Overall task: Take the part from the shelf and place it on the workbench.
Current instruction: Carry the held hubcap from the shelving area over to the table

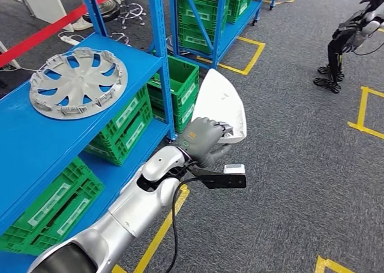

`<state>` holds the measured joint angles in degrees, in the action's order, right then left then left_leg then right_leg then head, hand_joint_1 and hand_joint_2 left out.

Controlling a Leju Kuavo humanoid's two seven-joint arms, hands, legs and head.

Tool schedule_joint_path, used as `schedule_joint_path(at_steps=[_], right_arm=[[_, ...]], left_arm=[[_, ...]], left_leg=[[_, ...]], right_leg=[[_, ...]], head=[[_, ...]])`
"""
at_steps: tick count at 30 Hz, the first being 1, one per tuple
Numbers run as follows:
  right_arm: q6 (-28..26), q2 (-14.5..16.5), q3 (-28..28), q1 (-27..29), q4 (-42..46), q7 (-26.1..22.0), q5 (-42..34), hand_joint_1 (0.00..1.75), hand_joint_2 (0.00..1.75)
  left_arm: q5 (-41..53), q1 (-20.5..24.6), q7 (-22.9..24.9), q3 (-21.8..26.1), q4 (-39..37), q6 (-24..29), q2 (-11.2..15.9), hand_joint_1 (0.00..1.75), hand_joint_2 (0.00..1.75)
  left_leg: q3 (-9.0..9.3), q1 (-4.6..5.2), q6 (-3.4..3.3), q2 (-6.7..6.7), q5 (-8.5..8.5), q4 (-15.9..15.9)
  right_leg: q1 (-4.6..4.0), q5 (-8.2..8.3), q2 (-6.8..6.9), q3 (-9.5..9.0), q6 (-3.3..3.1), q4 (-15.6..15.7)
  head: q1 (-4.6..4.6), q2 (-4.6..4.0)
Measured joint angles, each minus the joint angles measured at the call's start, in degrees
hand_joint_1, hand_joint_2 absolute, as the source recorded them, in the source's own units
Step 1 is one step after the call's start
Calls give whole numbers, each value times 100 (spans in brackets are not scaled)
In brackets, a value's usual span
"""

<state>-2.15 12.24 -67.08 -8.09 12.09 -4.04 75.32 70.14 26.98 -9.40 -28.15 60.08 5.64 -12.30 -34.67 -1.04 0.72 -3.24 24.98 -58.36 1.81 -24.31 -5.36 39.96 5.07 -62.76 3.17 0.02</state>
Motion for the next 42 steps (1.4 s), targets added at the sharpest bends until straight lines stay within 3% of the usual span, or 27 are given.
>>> schedule_joint_path(at_steps=[2, 3, 4, 5, 7, 9, 12, 14, 16, 18, 19, 21, 23, 25, 27, 29, 31, 33, 34, 35, 37, 38, 40, 41, 42], right_arm=[[1, 0, 1, -19, 0, 0, 0, 0, 0], [1, 0, 1, -26, 0, 0, 0, 0, 0], [1, 0, 1, -20, 0, 0, 0, 0, 0], [1, 0, 1, -15, 0, 0, 0, 0, 0], [0, 0, 0, -20, 0, 0, -1, 0, 0], [0, 0, 0, -45, 0, -1, -2, 0, 0], [-2, 0, 0, -45, 0, -3, -2, 0, 0], [-4, 0, 0, -39, 0, -5, -1, 0, 0], [-6, 0, 0, -54, 0, -8, 4, 0, 0], [-7, 0, 0, -61, 0, -7, 14, 0, 0], [-8, 0, 0, -57, 0, -5, 20, 0, 0], [-11, 0, 0, -55, 0, -1, 35, 0, 0], [-16, -1, 0, -75, 0, 1, 55, 0, 0], [-20, -4, 0, -90, 0, 2, 68, 0, 0], [-21, -10, 0, -73, 1, 3, 72, 0, 0], [-21, -18, 0, -64, 1, 7, 72, 0, 0], [-20, -22, 0, -97, 0, 9, 70, 0, 0], [-19, -22, 1, -125, 0, 10, 69, 0, 0], [-18, -22, 1, -124, 0, 13, 69, 0, 0], [-17, -23, 1, -118, 0, 15, 68, 0, 0], [-18, -28, 0, -109, 1, 18, 66, 0, 0], [-18, -31, 0, -114, 1, 17, 64, 0, 0], [-18, -35, 1, -131, 2, 18, 63, 0, 0], [-18, -35, 1, -135, 2, 19, 63, 0, 0], [-17, -35, 1, -130, 1, 22, 62, 0, 0]], left_arm=[[0, -9, 0, -4, 1, -1, -3, 175, 175], [0, -19, 0, -5, 1, -2, 5, 175, 175], [0, -22, 0, -7, 1, -3, 5, 175, 175], [0, -19, 0, -8, 1, -3, 2, 175, 175], [0, -5, 0, -11, 2, -3, -7, 175, 175], [-2, 13, 2, -14, 1, -8, -2, 175, 175], [-12, 44, 4, -54, -2, -30, -11, 175, 175], [-17, 73, 4, -88, -2, -46, -19, 175, 175], [-23, 80, 4, -107, -10, -72, -4, 175, 175], [-33, 65, 4, -115, -32, -94, 21, 175, 175], [-40, 59, 4, -117, -42, -99, 30, 175, 175], [-50, 61, 5, -122, -50, -99, 38, 175, 175], [-58, 74, 7, -126, -51, -99, 44, 175, 175], [-63, 74, 7, -131, -55, -101, 54, 175, 175], [-67, 76, 9, -139, -58, -103, 48, 175, 175], [-69, 97, 10, -146, -58, -104, 25, 175, 175], [-70, 104, 10, -149, -59, -107, 19, 175, 175], [-70, 91, 10, -149, -62, -110, 32, 175, 175], [-70, 85, 11, -150, -63, -112, 37, 175, 175], [-71, 84, 10, -153, -64, -113, 38, 175, 175], [-72, 86, 9, -163, -65, -114, 34, 175, 175], [-73, 90, 9, -168, -65, -114, 33, 175, 175], [-76, 98, 8, -177, -66, -114, 36, 175, 175], [-79, 101, 7, -184, -66, -114, 37, 175, 175], [-84, 105, 6, -191, -67, -114, 34, 175, 175]], left_leg=[[8, 30, -77, 286, -2, 17], [11, 49, -89, 402, 4, 16], [17, 57, -92, 483, 10, 15], [31, 63, -91, 559, 20, 15], [71, 82, -61, 690, 54, 12], [100, 114, -19, 795, 80, 5], [131, 124, 53, 920, 109, 15], [54, 108, 114, 728, 286, -198], [-242, 100, 148, 458, 641, -848], [-572, 99, 156, 377, 866, -1500], [-635, 98, 154, 365, 822, -1592], [-460, 81, 151, 305, 431, -1149], [-137, 18, 166, 35, 74, -419], [10, -19, 152, -167, 26, -73], [18, -11, 82, -92, 51, -35], [25, -20, 8, 40, 33, -14], [31, -10, -43, 199, 33, -5], [35, 11, -69, 377, 47, -7], [41, 18, -75, 458, 56, -8], [55, 23, -75, 535, 68, -8], [113, 33, -55, 671, 110, -8], [142, 54, -33, 732, 136, -11], [182, 99, 15, 843, 168, -7], [194, 118, 39, 907, 173, 3], [211, 121, 65, 973, 181, 15]], right_leg=[[-50, -406, 450, 440, 16, -915], [-52, -508, 498, 582, 12, -1243], [-56, -445, 506, 551, 2, -1221], [-65, -292, 534, 397, -14, -963], [-123, 26, 751, -81, -64, -147], [-178, 129, 907, -340, -132, 311], [-177, 133, 743, -324, -226, 358], [-139, 163, 614, -322, -288, 383], [-108, 184, 483, -314, -326, 394], [-95, 193, 330, -305, -339, 395], [-89, 196, 247, -303, -337, 394], [-67, 203, 77, -308, -317, 389], [-54, 208, -88, -282, -256, 367], [-40, 234, -225, -216, -169, 359], [-16, 272, -319, -164, -96, 390], [-47, 192, -83, -73, -44, 257], [-87, -125, 325, 213, -12, -355], [-87, -432, 484, 565, -2, -1116], [-87, -454, 503, 633, -6, -1279], [-89, -370, 515, 581, -16, -1208], [-108, -12, 635, 172, -53, -490], [-148, 113, 788, -48, -80, -106], [-209, 185, 969, -256, -161, 278], [-232, 166, 964, -258, -202, 297], [-223, 173, 874, -244, -244, 304]], head=[[-43, 0], [-45, 0], [-44, 0], [-45, 0], [-48, 0], [-48, 0], [-48, 0], [-44, 0], [-33, 0], [-28, 0], [-28, 0], [-30, 0], [-30, 0], [-29, 0], [-27, 0], [-59, 0], [-99, 0], [-104, 0], [-106, 0], [-105, 0], [-105, 0], [-109, 0], [-105, 0], [-103, 0], [-95, 0]])
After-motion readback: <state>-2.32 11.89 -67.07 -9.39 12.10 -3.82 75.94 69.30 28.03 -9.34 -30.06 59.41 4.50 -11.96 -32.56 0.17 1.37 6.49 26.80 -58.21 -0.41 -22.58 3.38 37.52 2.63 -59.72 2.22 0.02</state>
